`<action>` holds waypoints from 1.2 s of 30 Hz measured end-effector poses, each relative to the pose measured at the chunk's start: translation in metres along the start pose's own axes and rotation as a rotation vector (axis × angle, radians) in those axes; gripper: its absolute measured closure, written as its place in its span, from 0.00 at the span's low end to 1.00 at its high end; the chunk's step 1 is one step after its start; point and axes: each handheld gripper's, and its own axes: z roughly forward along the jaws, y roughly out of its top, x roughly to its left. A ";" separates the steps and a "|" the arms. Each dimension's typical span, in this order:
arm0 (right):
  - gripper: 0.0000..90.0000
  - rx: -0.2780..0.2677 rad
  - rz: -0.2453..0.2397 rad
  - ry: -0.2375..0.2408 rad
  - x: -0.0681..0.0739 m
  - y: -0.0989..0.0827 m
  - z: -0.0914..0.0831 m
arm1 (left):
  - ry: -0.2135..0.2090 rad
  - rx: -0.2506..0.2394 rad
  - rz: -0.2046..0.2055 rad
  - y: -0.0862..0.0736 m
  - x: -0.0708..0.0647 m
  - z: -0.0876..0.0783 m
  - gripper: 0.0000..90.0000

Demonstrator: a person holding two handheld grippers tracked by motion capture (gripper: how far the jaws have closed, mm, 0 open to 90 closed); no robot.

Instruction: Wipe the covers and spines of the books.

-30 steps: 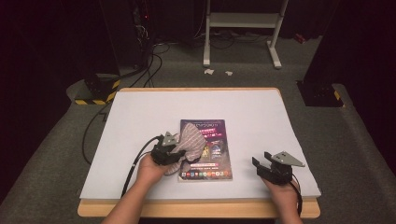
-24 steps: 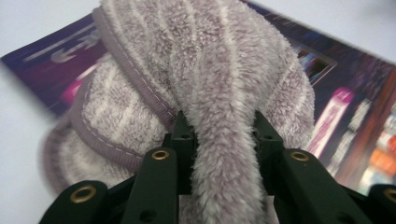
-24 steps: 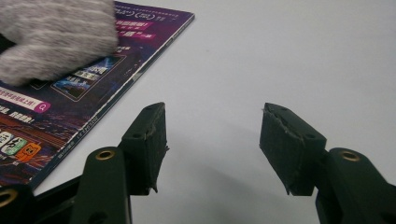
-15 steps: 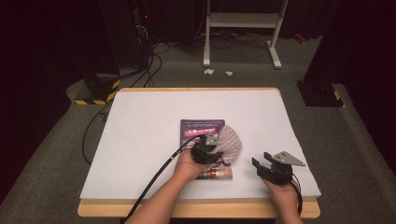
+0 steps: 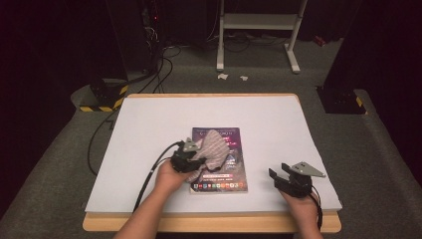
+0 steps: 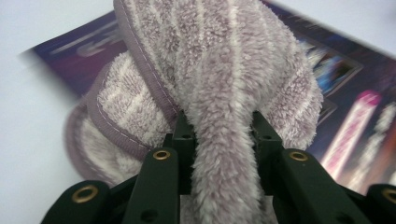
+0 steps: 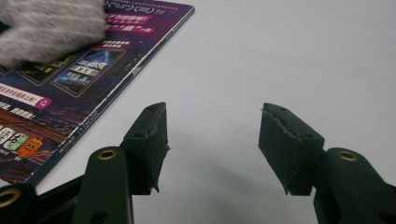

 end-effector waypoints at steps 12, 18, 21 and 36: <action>0.48 0.002 0.005 -0.007 0.000 0.000 0.000 | 0.057 0.026 0.021 0.020 0.009 0.019 0.77; 0.48 -0.004 0.017 -0.002 -0.001 -0.001 -0.001 | -0.017 0.034 0.074 0.049 -0.019 0.053 0.77; 0.49 -0.004 0.021 -0.002 -0.001 -0.001 -0.001 | -0.057 0.028 0.100 0.066 -0.041 0.071 0.77; 0.49 0.003 0.027 -0.011 -0.001 0.000 -0.001 | -0.029 0.018 0.058 0.051 -0.015 0.057 0.77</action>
